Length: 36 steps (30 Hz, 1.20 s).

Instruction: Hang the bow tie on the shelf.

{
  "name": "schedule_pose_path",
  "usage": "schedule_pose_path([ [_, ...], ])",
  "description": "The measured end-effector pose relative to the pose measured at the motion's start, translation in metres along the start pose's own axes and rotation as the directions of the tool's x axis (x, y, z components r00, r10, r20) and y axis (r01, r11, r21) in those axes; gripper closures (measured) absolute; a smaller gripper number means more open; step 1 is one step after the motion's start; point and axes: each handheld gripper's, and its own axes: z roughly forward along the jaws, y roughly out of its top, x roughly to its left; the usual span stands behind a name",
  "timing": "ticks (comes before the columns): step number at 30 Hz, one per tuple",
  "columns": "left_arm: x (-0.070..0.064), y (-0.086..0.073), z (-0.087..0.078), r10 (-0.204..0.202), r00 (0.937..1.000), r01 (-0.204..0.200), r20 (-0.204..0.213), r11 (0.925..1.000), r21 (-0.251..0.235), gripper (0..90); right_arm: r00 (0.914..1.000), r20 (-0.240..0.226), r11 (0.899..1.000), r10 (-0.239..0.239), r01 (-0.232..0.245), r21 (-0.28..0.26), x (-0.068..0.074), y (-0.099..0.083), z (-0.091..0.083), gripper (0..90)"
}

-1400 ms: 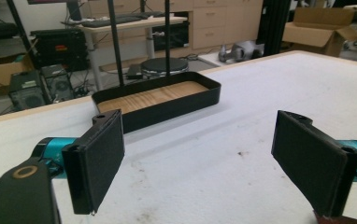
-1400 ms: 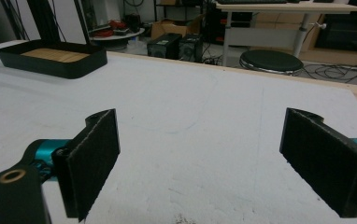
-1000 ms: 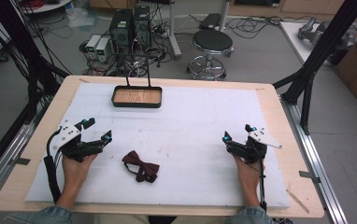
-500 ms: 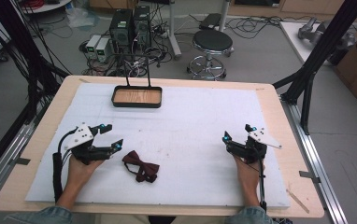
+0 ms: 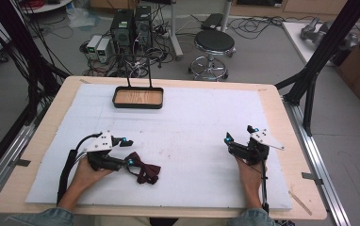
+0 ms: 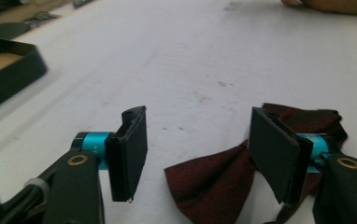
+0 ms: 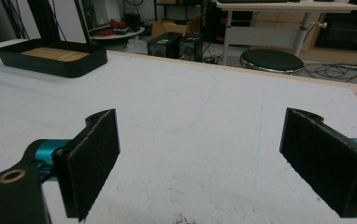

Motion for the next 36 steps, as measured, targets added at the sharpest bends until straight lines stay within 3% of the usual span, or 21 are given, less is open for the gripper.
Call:
schedule_pose_path([
  [6, -0.005, 0.000, 0.008, 0.044, 0.9968, -0.049, 0.067, 0.9968, 0.064, 46.1, 1.0000, -0.002, 1.000, 0.003, -0.003, 0.002, 0.001, 0.000, 0.000, 11.3],
  [7, -0.005, 0.001, 0.010, 0.055, 0.9940, -0.062, 0.095, 0.9950, 0.079, 47.1, 1.0000, -0.002, 1.000, 0.005, -0.005, 0.003, 0.001, 0.000, 0.000, 11.3],
  [10, -0.006, 0.001, 0.012, 0.058, 0.9923, -0.067, 0.109, 0.9937, 0.089, 50.4, 1.0000, -0.001, 1.000, 0.005, -0.005, 0.003, 0.001, 0.000, 0.000, 11.3],
  [11, -0.007, 0.001, 0.014, 0.074, 0.9902, -0.087, 0.119, 0.9898, 0.113, 51.1, 1.0000, -0.002, 1.000, 0.004, -0.004, 0.003, 0.001, 0.000, 0.000, 11.3],
  [15, -0.011, 0.001, 0.017, 0.110, 0.9870, -0.126, 0.117, 0.9821, 0.140, 54.8, 1.0000, -0.002, 1.000, 0.005, -0.005, 0.003, 0.001, 0.000, 0.000, 11.3],
  [22, -0.013, 0.001, 0.019, 0.133, 0.9848, -0.150, 0.111, 0.9749, 0.164, 59.0, 1.0000, -0.001, 1.000, 0.004, -0.004, 0.003, 0.001, 0.000, 0.000, 11.3],
  [23, -0.015, 0.001, 0.020, 0.158, 0.9817, -0.175, 0.106, 0.9695, 0.172, 59.1, 1.0000, -0.001, 1.000, 0.004, -0.004, 0.004, 0.001, 0.000, 0.000, 11.3],
  [25, -0.016, 0.001, 0.021, 0.173, 0.9797, -0.189, 0.101, 0.9658, 0.178, 58.3, 1.0000, 0.000, 1.000, 0.005, -0.005, 0.004, 0.001, 0.000, 0.000, 11.3],
  [28, -0.017, 0.001, 0.022, 0.181, 0.9784, -0.197, 0.100, 0.9629, 0.185, 56.3, 1.0000, 0.000, 1.000, 0.006, -0.006, 0.005, 0.000, 0.000, 0.000, 11.3],
  [29, -0.018, 0.001, 0.023, 0.197, 0.9756, -0.213, 0.097, 0.9573, 0.196, 55.9, 1.0000, 0.000, 1.000, 0.004, -0.004, 0.005, 0.000, 0.000, 0.000, 11.3],
  [32, -0.019, 0.001, 0.024, 0.203, 0.9745, -0.219, 0.096, 0.9520, 0.214, 58.8, 1.0000, -0.001, 1.000, 0.004, -0.004, 0.005, 0.000, 0.000, 0.000, 11.3],
  [36, -0.019, 0.001, 0.023, 0.198, 0.9769, -0.211, 0.080, 0.9540, 0.213, 69.8, 1.0000, 0.000, 1.000, 0.006, -0.006, 0.006, 0.000, 0.000, 0.000, 11.3],
])
